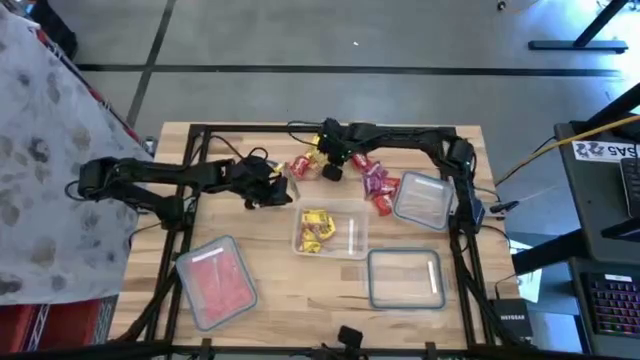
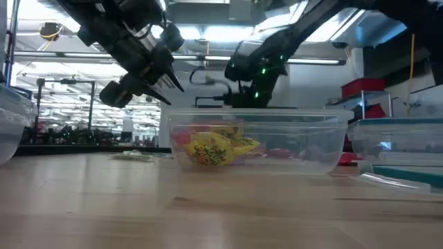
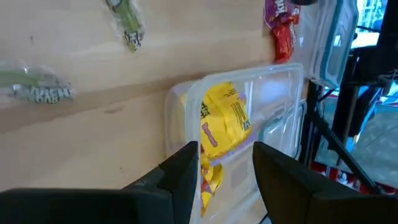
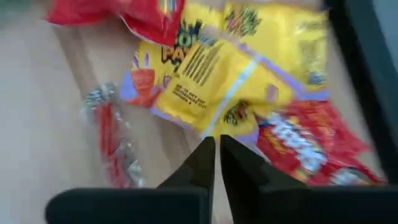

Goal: Sort candy
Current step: Put the yellow candy into the rectangular transparent bin

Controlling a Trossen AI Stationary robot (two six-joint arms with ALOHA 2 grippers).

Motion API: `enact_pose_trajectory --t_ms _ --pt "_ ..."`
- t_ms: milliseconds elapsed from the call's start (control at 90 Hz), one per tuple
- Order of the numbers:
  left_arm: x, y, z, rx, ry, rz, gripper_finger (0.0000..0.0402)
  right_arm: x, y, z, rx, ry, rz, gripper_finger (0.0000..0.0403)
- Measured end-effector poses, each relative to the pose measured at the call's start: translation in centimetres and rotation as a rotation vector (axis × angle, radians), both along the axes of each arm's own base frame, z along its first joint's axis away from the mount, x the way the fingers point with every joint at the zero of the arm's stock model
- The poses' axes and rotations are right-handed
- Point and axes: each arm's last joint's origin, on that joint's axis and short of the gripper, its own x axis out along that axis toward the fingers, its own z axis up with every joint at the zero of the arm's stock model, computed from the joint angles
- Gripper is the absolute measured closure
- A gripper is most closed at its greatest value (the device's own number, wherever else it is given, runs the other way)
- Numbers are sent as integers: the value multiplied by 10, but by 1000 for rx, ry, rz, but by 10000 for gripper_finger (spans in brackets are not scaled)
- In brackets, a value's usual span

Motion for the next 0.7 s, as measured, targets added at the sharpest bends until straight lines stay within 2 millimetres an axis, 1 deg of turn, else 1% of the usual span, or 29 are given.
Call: enact_pose_trajectory --t_ms 144,211,278,378,467,611,700 --pt "0 8 2 29 -29 -43 265 -11 6 42 -24 -84 -11 400" --pt "-2 13 3 67 -51 -125 265 -14 11 57 -21 -135 -46 402" --pt "-4 18 3 86 -77 -246 265 -16 12 65 7 -184 -123 401" --pt "-8 21 3 79 -142 -435 265 -12 15 67 96 -257 -281 398" --pt "-12 17 2 59 -166 -571 265 -4 18 63 168 -318 -363 398" --pt "-21 2 2 0 -114 -655 265 11 28 49 235 -357 -420 398" --pt "-26 -7 7 34 -96 -685 265 20 32 43 249 -380 -401 391"
